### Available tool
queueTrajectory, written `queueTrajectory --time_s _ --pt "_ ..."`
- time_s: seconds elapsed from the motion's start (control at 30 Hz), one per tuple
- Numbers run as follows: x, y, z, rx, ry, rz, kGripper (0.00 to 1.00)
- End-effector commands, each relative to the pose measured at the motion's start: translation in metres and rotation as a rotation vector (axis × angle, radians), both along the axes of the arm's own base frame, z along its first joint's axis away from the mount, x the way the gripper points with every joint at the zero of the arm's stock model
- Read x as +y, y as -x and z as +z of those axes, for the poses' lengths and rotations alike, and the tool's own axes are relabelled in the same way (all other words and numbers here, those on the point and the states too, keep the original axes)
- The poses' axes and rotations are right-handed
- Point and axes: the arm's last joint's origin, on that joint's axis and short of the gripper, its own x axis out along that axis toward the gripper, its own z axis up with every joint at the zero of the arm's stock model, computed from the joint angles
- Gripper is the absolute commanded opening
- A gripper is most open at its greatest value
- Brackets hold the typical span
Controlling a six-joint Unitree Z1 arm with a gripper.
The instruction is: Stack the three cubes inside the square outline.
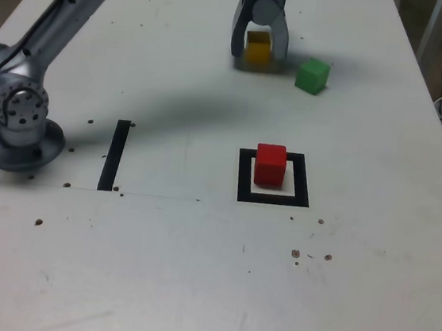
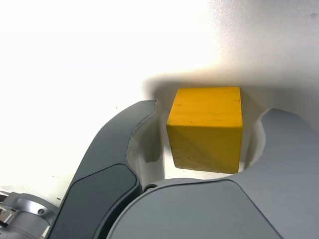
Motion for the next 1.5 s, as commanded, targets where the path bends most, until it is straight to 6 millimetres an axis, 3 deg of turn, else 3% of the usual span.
queueTrajectory --time_s 0.0,0.3,0.5,0.67,1.03,1.27,1.47 --pt "-0.001 0.002 -0.001 0.022 0.02 0.002 0.25" --pt "-0.004 0.002 0.004 0.018 0.015 -0.004 0.25" --pt "-0.029 0.0 0.03 0.0 -0.016 -0.035 0.25" --pt "-0.07 -0.002 0.058 -0.023 -0.033 -0.062 0.25" --pt "-0.189 0.001 0.106 -0.072 -0.054 -0.123 0.25" --pt "-0.25 -0.001 0.109 -0.071 -0.05 -0.135 0.25" --pt "-0.287 -0.005 0.099 -0.057 -0.02 -0.134 0.25"
